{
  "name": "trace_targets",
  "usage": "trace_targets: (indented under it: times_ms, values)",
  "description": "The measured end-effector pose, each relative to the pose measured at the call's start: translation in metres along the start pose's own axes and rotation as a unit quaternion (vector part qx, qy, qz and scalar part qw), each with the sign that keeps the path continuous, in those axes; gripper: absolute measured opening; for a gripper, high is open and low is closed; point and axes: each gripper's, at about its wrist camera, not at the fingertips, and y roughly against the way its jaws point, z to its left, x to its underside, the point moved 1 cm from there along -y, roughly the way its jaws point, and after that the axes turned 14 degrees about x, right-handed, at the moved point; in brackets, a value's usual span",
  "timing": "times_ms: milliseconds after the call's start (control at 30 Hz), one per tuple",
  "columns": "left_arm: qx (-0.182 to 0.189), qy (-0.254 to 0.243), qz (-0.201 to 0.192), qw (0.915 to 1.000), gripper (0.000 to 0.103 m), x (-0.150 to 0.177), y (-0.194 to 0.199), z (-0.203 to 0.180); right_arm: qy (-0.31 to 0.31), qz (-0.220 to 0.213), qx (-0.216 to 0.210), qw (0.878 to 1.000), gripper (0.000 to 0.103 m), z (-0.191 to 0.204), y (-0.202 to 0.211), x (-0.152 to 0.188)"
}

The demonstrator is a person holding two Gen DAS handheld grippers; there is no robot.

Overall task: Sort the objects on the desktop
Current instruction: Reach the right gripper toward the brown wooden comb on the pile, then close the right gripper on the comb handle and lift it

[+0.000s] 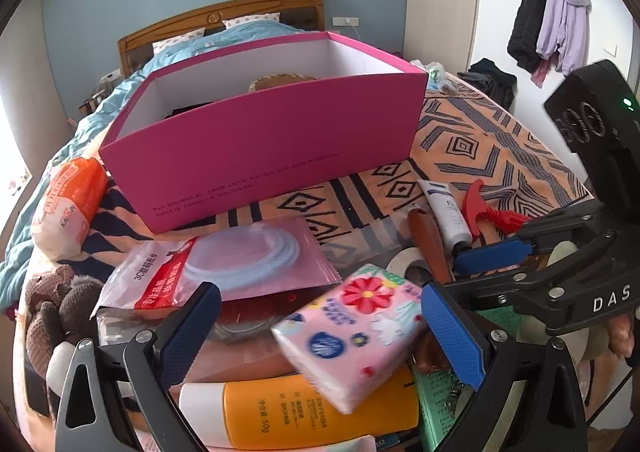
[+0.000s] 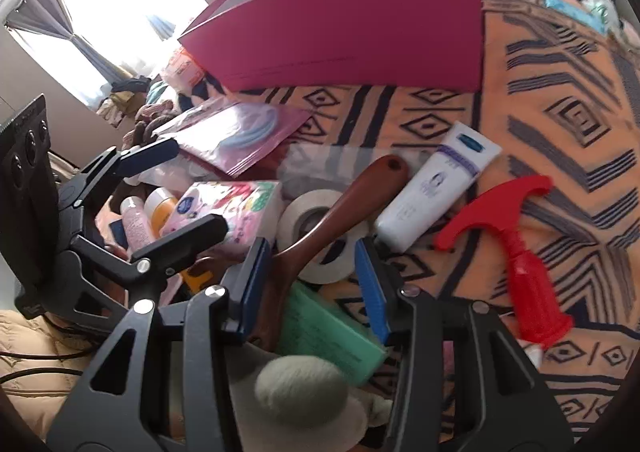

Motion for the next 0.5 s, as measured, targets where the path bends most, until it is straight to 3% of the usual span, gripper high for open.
trace_targets:
  times_ms: [300,433,500]
  values:
    - [0.007,0.016,0.005,0.9998,0.101,0.004,-0.003,0.011,-0.046,0.027,-0.066,0.996,0.047,-0.007,-0.023,-0.011]
    - [0.019,0.028,0.008,0.9994,0.101,0.005,-0.004,0.017,-0.049,0.009,-0.077,0.996,0.031,-0.006,-0.021,-0.012]
    - [0.023,0.03,0.008,0.9992,0.101,0.005,-0.003,0.019,-0.037,-0.017,-0.06,0.997,0.028,-0.003,-0.012,-0.013]
